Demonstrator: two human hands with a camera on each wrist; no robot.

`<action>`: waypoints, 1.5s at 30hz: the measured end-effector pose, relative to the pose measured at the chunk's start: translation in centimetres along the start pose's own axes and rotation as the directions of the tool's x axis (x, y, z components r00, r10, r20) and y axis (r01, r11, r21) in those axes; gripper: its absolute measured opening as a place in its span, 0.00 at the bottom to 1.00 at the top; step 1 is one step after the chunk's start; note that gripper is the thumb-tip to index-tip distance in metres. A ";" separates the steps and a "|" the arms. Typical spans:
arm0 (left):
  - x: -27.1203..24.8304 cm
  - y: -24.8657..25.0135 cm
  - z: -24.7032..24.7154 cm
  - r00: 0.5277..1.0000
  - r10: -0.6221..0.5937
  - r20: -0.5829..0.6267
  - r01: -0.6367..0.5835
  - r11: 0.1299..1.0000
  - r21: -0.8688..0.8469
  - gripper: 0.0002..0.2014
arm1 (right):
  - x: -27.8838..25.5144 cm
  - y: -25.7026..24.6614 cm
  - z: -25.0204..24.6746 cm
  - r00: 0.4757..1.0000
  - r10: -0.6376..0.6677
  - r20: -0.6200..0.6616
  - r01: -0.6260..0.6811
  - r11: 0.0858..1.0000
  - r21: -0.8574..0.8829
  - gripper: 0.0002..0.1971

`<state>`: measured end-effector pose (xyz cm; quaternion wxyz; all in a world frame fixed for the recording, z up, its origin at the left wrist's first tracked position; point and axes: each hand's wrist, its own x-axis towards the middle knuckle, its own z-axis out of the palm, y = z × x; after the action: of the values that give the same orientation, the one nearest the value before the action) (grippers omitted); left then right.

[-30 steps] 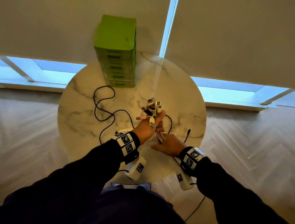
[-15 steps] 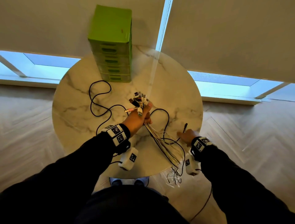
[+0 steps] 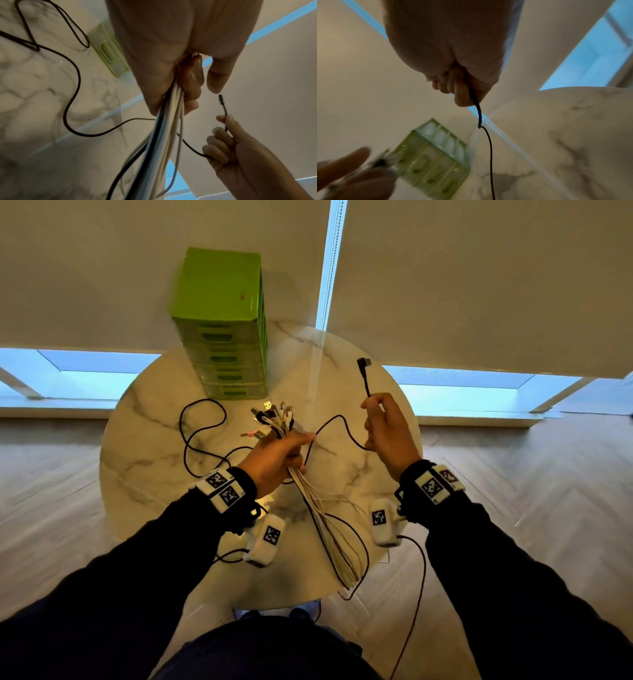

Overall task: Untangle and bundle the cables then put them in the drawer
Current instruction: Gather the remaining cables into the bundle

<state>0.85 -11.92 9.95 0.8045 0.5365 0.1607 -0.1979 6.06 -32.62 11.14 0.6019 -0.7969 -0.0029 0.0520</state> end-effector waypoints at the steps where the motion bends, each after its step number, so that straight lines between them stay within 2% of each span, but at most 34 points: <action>1: 0.0 0.5 0.0 1.000 0.021 0.008 -0.021 1.000 -0.006 0.23 | -0.3 -1.0 0.7 0.999 -0.040 0.021 0.041 0.999 -0.020 0.12; 5: 0.0 1.6 -0.3 0.994 0.085 0.068 -0.084 0.996 -0.028 0.21 | -2.8 -2.7 4.3 0.972 -0.201 0.122 0.212 0.974 -0.082 0.10; 8: -0.3 2.0 -0.4 0.988 0.134 0.080 -0.132 0.991 -0.025 0.21 | -4.5 -2.5 6.5 0.952 -0.214 0.220 0.250 0.957 -0.150 0.07; 12: -0.3 2.1 -0.6 0.989 0.131 -0.069 -0.126 0.990 0.070 0.19 | -5.2 -2.3 8.0 0.931 -0.178 0.318 0.268 0.926 -0.267 0.06; 16: 0.3 1.8 -2.0 0.968 0.185 -0.170 -0.115 0.927 0.357 0.32 | -4.9 -2.7 9.0 0.914 -0.158 0.373 0.306 0.872 -0.381 0.09; 18: 0.4 2.0 -2.6 0.956 0.205 -0.212 -0.108 0.912 0.395 0.36 | -4.9 -2.8 8.9 0.901 -0.145 0.409 0.321 0.858 -0.402 0.12; 21: 0.7 2.7 -3.8 0.924 0.227 -0.308 -0.140 0.950 0.280 0.34 | -4.9 -1.7 7.9 0.865 -0.121 0.488 0.346 0.847 -0.404 0.16; 25: 0.5 5.1 -5.4 0.872 0.296 -0.390 -0.313 0.950 0.021 0.20 | -4.6 1.2 6.3 0.761 0.016 0.648 0.308 0.871 -0.384 0.17; 28: -0.1 7.7 -7.0 0.879 0.320 -0.355 -0.387 0.912 -0.135 0.22 | -4.1 3.6 5.0 0.726 0.179 0.663 0.113 0.921 -0.373 0.17; 30: -0.5 8.8 -8.1 0.899 0.307 -0.311 -0.363 0.921 -0.139 0.24 | -2.9 4.7 4.0 0.731 0.257 0.632 0.019 0.918 -0.395 0.18; 32: -0.9 9.3 -8.8 0.920 0.306 -0.245 -0.338 0.936 -0.099 0.23 | -1.1 4.6 3.4 0.748 0.309 0.588 0.011 0.879 -0.476 0.18; 34: -1.2 9.1 -8.8 0.947 0.278 -0.161 -0.288 0.956 -0.045 0.22 | 1.0 3.6 3.3 0.796 0.337 0.502 0.047 0.793 -0.607 0.18; 35: -1.2 8.6 -8.6 0.959 0.254 -0.125 -0.257 0.966 -0.011 0.22 | 2.1 2.8 3.6 0.837 0.327 0.439 0.063 0.739 -0.670 0.19; 37: -1.3 7.4 -7.7 0.977 0.196 -0.088 -0.191 0.979 0.068 0.20 | 3.8 0.7 5.1 0.925 0.216 0.313 0.071 0.711 -0.700 0.21; 39: -1.3 6.1 -6.6 0.984 0.151 -0.089 -0.143 0.985 0.096 0.20 | 4.3 -2.1 7.5 0.966 0.057 0.251 0.115 0.775 -0.622 0.17; 42: -1.1 4.9 -5.3 0.972 0.115 -0.204 -0.116 0.993 0.011 0.20 | 2.5 -5.7 11.3 0.959 -0.097 0.266 0.221 0.844 -0.489 0.15; 45: -1.1 4.9 -5.1 0.957 0.104 -0.270 -0.135 0.986 -0.097 0.24 | -0.2 -6.8 14.0 0.893 -0.203 0.402 0.382 0.813 -0.439 0.15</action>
<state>2.12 -5.30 12.48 0.8156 0.5200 0.2449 -0.0661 5.00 -17.36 13.94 0.3620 -0.8952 -0.2438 0.0902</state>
